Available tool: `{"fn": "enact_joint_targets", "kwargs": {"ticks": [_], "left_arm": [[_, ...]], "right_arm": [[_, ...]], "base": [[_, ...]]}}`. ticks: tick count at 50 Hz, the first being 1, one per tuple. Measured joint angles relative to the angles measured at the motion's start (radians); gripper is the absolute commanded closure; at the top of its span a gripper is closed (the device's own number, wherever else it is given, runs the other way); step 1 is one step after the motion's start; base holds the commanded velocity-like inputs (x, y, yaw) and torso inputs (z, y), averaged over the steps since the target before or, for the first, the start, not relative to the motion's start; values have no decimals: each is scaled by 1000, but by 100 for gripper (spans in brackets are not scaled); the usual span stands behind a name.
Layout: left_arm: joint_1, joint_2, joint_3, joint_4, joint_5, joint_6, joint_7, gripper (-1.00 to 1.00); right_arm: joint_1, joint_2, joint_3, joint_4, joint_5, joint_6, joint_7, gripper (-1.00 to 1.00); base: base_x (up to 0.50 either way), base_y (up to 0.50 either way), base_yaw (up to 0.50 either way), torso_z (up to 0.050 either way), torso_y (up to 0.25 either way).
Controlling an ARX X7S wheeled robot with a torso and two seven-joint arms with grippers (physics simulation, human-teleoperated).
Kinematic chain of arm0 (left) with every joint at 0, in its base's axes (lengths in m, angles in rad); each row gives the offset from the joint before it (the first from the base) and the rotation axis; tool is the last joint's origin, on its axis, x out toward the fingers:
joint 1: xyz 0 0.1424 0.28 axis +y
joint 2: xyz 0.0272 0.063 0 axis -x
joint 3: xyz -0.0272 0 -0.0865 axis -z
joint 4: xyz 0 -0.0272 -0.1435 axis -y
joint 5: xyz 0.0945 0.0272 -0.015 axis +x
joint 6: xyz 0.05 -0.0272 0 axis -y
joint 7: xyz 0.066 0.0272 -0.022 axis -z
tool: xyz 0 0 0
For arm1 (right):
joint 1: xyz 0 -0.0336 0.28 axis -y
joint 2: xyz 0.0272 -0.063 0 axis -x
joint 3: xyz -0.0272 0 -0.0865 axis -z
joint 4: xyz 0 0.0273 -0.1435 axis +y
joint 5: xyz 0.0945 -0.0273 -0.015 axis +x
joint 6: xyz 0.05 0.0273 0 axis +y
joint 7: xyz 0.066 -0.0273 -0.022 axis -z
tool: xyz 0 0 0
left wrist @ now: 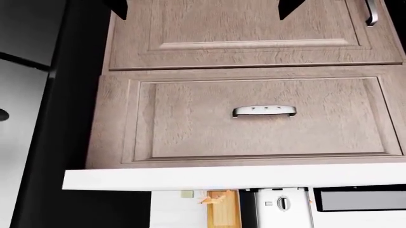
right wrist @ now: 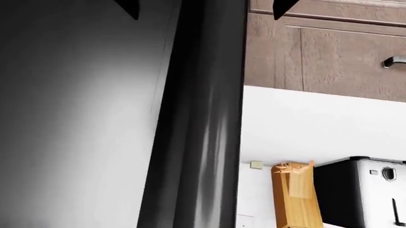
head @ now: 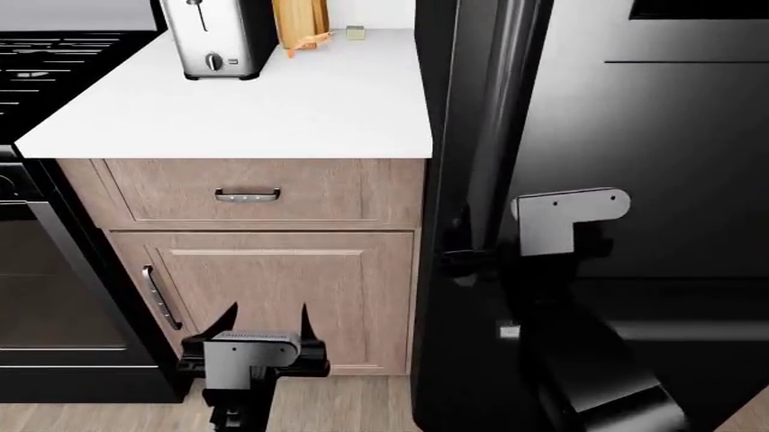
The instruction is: Open the fridge door
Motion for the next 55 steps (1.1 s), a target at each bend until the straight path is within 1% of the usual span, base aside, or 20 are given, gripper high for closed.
{"fn": "enact_joint_targets", "kwargs": {"ticks": [8, 18, 32, 33, 44, 55], "left_arm": [[21, -6, 5, 23, -2, -1, -8, -100], [29, -11, 6, 33, -12, -2, -14, -100], [18, -13, 6, 24, -26, -14, -22, -100], [15, -13, 7, 21, -26, -14, -22, -100], [-13, -11, 12, -10, -31, -12, -20, -100], [5, -17, 20, 8, -32, -9, -27, -100]], "right_arm": [[88, -5, -14, 83, 10, 4, -27, -100], [188, -22, -34, 228, 14, -37, -62, -100], [247, -28, -38, 343, 22, -82, -81, -100], [248, -28, -39, 346, 22, -84, -81, 100], [244, -21, -40, 351, 27, -99, -67, 100], [206, -8, -30, 291, 52, -93, -46, 100]], "base": [[0, 0, 0, 0, 0], [0, 0, 0, 0, 0], [0, 0, 0, 0, 0], [0, 0, 0, 0, 0], [0, 0, 0, 0, 0], [0, 0, 0, 0, 0]]}}
